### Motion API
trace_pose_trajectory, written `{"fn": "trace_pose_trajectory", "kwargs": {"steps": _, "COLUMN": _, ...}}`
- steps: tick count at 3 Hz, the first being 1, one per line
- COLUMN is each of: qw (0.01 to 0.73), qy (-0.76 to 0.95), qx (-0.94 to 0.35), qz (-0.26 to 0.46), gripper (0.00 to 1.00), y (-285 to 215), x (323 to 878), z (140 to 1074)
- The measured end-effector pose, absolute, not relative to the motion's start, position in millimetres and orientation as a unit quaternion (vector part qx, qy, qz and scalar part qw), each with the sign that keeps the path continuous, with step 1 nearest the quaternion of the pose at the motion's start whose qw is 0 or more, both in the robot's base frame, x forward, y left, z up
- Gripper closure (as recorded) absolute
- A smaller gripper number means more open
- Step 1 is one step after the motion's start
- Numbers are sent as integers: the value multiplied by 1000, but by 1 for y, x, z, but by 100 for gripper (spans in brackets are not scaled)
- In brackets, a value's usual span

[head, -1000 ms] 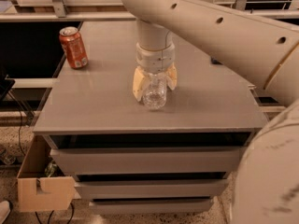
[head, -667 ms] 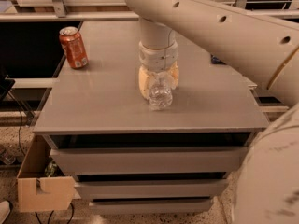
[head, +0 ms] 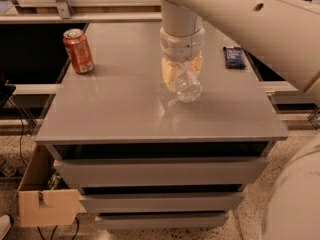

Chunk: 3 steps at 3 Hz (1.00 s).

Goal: Move water bottle near coke can

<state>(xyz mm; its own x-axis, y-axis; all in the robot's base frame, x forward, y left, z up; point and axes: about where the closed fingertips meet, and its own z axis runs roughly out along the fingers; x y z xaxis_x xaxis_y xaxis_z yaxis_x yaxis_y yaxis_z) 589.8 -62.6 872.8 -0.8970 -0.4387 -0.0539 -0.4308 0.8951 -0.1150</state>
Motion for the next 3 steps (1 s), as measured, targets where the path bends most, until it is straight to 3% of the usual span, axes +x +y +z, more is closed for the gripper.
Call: {"fn": "trace_pose_trajectory", "kwargs": {"steps": 3, "qw": 192, "qy": 898, "qx": -389, "qz": -77, "gripper": 100, "y": -60, "x": 602, "z": 926}}
